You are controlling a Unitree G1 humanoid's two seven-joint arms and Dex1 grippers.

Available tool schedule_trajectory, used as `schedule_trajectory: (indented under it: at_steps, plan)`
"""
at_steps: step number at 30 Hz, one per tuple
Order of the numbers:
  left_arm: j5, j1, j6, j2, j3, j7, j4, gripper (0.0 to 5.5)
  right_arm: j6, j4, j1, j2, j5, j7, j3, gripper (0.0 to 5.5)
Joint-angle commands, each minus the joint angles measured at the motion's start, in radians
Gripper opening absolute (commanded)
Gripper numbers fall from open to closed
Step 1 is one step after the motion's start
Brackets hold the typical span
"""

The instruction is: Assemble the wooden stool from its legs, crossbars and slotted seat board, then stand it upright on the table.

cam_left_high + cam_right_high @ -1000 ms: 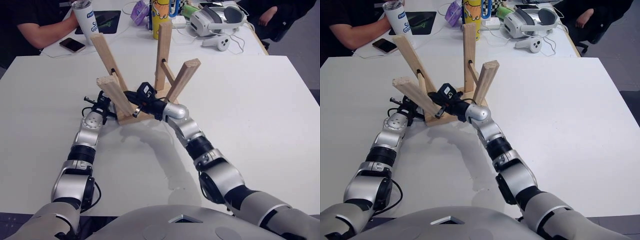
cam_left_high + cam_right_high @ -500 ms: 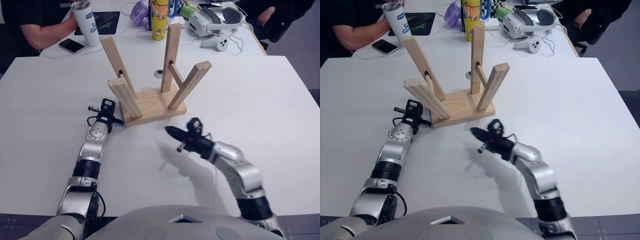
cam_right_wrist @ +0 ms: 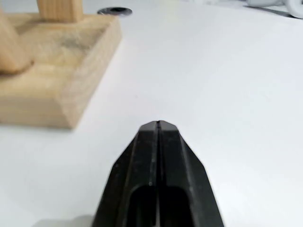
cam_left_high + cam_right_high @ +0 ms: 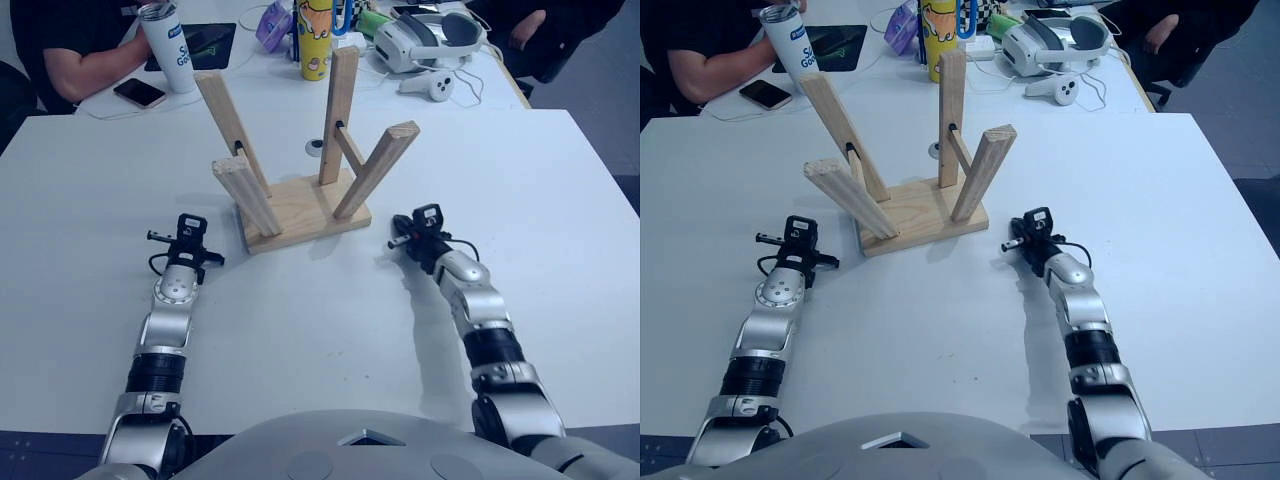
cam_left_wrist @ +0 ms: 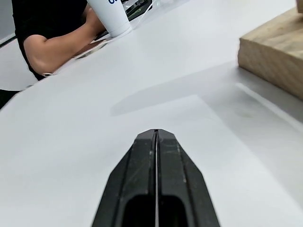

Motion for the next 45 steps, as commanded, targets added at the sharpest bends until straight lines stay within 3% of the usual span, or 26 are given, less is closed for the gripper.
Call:
schedule_trajectory:
  at_steps: [1,5,10,15,22,28,30,37,45]
  plan:
    - [-0.010,0.033,0.157,-0.004,-0.141,-0.178,-0.008,0.03,0.000,0.118,-0.014,0.013,-0.027,0.067,0.048,0.00]
    - [-0.064,0.017,0.255,-0.003,-0.217,-0.330,-0.024,0.03,0.020,0.095,0.012,-0.001,-0.022,0.175,0.105,0.00]
    - [-0.106,0.008,0.257,-0.008,-0.222,-0.381,-0.023,0.03,0.056,-0.068,0.128,-0.002,0.025,0.314,0.192,0.00]
    - [-0.147,0.055,0.242,0.005,-0.241,-0.428,-0.064,0.03,0.148,-0.299,0.315,-0.031,0.058,0.253,0.202,0.00]
    - [-0.123,0.170,0.103,-0.009,-0.169,-0.268,-0.173,0.03,0.075,-0.473,0.465,-0.033,0.002,0.096,0.159,0.00]
    - [-0.004,0.271,-0.064,-0.087,-0.039,0.065,-0.306,0.03,-0.079,-0.522,0.496,0.012,-0.062,-0.104,0.057,0.00]
    - [0.022,0.291,-0.092,-0.094,-0.026,0.106,-0.345,0.03,-0.112,-0.549,0.523,0.022,-0.063,-0.139,0.027,0.00]
    - [0.010,0.394,0.000,-0.072,-0.061,0.022,-0.361,0.03,-0.056,-0.578,0.582,0.015,-0.030,-0.085,0.048,0.00]
    - [-0.001,0.331,0.072,-0.065,-0.126,-0.074,-0.296,0.03,-0.015,-0.572,0.543,0.046,-0.034,-0.093,0.085,0.00]
